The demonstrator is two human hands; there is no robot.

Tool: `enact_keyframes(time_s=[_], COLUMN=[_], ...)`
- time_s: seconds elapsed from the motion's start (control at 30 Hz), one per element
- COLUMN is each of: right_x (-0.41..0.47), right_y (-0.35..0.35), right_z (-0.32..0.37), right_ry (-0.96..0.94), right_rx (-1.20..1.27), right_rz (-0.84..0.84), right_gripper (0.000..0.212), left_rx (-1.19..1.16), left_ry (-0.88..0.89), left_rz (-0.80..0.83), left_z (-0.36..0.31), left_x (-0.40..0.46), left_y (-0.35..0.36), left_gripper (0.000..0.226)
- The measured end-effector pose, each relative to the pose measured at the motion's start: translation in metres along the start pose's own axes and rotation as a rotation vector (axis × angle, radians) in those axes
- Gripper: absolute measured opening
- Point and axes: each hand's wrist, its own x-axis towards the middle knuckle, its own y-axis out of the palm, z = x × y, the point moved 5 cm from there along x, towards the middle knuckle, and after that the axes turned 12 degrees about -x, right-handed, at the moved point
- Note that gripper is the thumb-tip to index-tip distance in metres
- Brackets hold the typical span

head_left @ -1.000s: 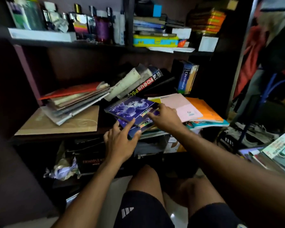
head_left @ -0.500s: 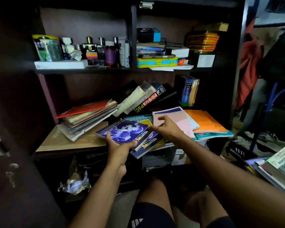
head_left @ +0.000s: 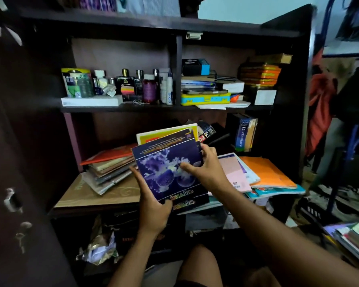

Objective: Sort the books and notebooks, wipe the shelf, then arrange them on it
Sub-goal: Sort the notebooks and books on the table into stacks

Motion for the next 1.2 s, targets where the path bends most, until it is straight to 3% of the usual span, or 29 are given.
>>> enact_keyframes(time_s=[0.3, 0.5, 0.67, 0.8, 0.93, 1.0, 1.1, 1.2], right_x=[-0.026, -0.044, -0.047, -0.069, -0.134, -0.172, -0.225, -0.257], right_y=[0.004, 0.027, 0.008, -0.053, -0.154, -0.212, -0.295, -0.352], right_z=[0.030, -0.010, 0.006, 0.014, -0.027, -0.052, -0.084, -0.106], right_ry=[-0.165, 0.015, 0.020, 0.056, 0.273, 0.411, 0.603, 0.733], right_rx=[0.012, -0.073, -0.025, 0.002, -0.042, -0.079, -0.209, -0.244], right_rz=[0.048, 0.204, 0.112, -0.030, -0.102, -0.084, -0.133, -0.302], right_gripper=[0.050, 0.051, 0.049, 0.055, 0.051, 0.043, 0.012, 0.017], left_rx=[0.057, 0.165, 0.175, -0.057, -0.104, -0.121, -0.162, -0.107], left_ry=[0.097, -0.036, 0.009, -0.102, -0.247, -0.306, -0.317, -0.317], left_rz=[-0.107, 0.090, 0.095, 0.279, 0.506, 0.634, 0.873, 1.029], left_z=[-0.002, 0.036, 0.011, -0.019, -0.036, -0.046, -0.068, -0.087], left_x=[0.007, -0.008, 0.005, 0.006, -0.033, -0.056, -0.098, -0.133], left_y=[-0.017, -0.020, -0.014, 0.026, 0.102, 0.153, 0.247, 0.327], left_gripper=[0.128, 0.115, 0.115, 0.112, 0.107, 0.093, 0.067, 0.048])
